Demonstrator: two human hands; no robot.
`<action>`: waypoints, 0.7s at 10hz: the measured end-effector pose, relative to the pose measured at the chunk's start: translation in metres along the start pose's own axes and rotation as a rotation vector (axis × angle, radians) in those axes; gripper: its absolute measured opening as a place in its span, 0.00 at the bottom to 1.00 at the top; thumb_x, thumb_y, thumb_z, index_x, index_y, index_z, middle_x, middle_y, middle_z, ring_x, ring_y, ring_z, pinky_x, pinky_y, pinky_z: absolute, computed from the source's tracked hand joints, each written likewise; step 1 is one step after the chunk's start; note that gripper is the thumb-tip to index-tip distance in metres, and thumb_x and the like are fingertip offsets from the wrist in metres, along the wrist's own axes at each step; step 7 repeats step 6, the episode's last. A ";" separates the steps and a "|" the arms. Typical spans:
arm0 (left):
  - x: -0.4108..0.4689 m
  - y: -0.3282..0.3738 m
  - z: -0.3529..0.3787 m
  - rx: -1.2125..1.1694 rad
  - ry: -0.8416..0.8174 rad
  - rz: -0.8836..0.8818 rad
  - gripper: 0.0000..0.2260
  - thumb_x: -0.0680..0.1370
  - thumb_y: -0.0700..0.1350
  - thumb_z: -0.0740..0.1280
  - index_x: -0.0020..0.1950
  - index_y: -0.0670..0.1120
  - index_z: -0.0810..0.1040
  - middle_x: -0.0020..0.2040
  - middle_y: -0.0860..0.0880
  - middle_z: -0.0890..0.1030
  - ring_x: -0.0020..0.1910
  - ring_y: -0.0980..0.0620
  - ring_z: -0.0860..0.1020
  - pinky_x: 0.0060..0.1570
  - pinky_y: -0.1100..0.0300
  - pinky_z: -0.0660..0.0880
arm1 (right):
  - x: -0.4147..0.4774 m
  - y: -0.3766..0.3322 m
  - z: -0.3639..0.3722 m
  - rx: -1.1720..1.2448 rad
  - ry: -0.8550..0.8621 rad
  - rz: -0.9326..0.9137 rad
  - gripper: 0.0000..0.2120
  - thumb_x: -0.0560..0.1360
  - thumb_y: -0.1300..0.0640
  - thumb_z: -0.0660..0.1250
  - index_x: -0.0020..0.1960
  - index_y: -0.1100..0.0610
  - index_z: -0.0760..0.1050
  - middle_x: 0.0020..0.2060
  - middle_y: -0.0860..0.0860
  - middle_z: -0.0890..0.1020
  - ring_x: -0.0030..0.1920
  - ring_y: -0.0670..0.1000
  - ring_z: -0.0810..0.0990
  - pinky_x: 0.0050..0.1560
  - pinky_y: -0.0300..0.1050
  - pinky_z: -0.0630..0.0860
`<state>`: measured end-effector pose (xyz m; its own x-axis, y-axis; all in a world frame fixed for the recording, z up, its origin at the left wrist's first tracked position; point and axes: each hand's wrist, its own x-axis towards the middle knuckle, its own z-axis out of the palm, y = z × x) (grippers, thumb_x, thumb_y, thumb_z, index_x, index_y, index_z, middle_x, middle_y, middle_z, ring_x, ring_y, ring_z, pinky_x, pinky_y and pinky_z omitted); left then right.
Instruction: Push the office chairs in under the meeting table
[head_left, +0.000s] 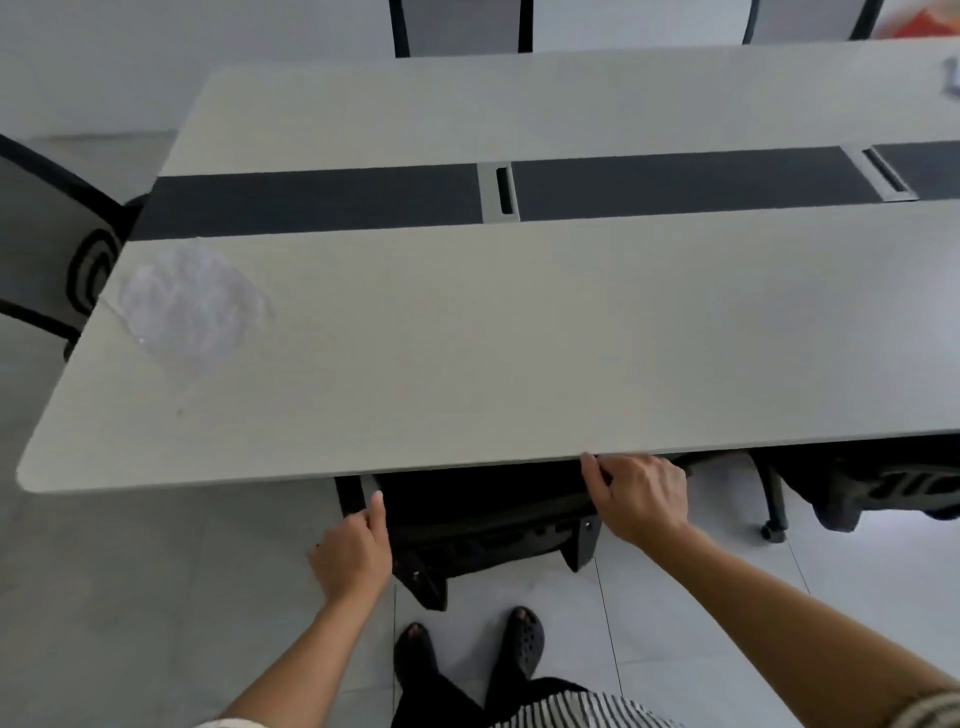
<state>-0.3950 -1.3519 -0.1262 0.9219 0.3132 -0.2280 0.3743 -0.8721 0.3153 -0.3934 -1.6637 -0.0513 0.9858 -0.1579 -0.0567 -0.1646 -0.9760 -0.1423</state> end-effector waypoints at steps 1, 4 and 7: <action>0.034 0.003 -0.011 -0.082 0.051 -0.059 0.31 0.80 0.59 0.45 0.41 0.42 0.82 0.40 0.40 0.84 0.41 0.39 0.80 0.39 0.54 0.70 | 0.012 -0.023 -0.004 0.063 0.008 0.028 0.27 0.78 0.44 0.55 0.24 0.56 0.64 0.18 0.48 0.67 0.23 0.52 0.68 0.27 0.40 0.55; 0.038 0.013 -0.017 -0.211 -0.050 0.254 0.22 0.79 0.52 0.57 0.25 0.49 0.61 0.27 0.47 0.70 0.38 0.38 0.76 0.34 0.53 0.67 | 0.013 -0.018 -0.004 0.125 0.091 0.007 0.27 0.74 0.41 0.51 0.24 0.57 0.64 0.17 0.48 0.66 0.20 0.53 0.65 0.27 0.35 0.51; 0.032 0.001 -0.035 -0.233 -0.145 0.362 0.17 0.78 0.52 0.61 0.30 0.47 0.72 0.34 0.47 0.76 0.43 0.43 0.76 0.41 0.55 0.69 | 0.008 -0.023 -0.018 0.125 -0.110 0.088 0.18 0.75 0.44 0.60 0.35 0.55 0.75 0.30 0.51 0.79 0.33 0.54 0.76 0.31 0.42 0.66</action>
